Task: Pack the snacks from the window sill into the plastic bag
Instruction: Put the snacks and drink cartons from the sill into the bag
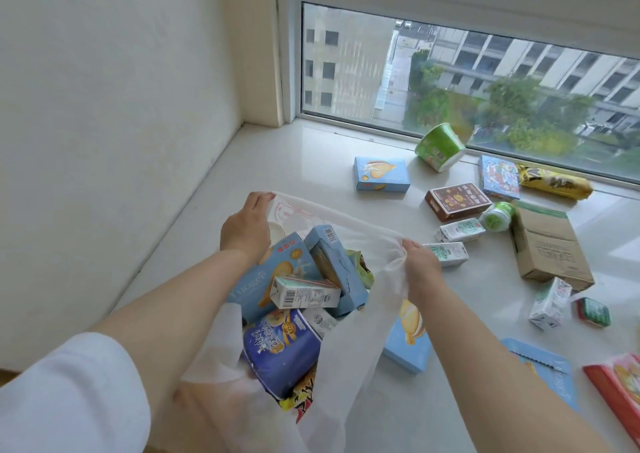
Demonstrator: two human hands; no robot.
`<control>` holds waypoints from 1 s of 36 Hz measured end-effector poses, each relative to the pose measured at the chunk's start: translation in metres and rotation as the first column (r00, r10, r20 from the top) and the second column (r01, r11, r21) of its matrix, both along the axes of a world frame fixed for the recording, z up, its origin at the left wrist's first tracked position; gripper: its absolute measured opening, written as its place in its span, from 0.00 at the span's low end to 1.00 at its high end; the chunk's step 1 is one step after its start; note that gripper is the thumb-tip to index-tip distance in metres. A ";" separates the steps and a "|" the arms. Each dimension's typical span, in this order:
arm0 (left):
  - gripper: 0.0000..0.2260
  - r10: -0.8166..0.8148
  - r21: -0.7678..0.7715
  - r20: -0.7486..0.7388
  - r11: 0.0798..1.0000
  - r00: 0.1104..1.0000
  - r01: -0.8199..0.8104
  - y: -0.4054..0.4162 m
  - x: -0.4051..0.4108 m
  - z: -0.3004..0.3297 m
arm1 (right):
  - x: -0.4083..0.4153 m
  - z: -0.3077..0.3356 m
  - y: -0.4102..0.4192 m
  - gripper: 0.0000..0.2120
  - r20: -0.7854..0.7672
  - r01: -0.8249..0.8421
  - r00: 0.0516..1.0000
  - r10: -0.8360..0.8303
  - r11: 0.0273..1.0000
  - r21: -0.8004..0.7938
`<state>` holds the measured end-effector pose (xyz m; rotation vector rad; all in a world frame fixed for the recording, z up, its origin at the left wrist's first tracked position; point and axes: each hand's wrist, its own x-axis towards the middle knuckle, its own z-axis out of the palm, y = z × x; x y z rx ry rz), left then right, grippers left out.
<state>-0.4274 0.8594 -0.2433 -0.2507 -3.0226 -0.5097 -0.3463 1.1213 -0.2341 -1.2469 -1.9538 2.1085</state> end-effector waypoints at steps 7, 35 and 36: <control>0.27 -0.001 0.016 0.131 1.000 0.991 -0.001 0.018 0.011 -0.001 | 0.013 -0.022 0.024 0.13 0.226 -0.084 0.974 0.036 0.975 0.208; 0.12 -0.346 0.628 0.402 0.778 0.848 0.020 0.128 0.132 -0.009 | 0.060 -0.014 0.017 0.09 0.073 -0.204 0.976 0.207 0.978 -0.055; 0.11 -0.310 0.644 0.365 0.765 0.878 0.002 0.128 0.134 -0.005 | 0.060 -0.015 0.017 0.10 0.101 -0.211 0.972 0.212 0.977 -0.018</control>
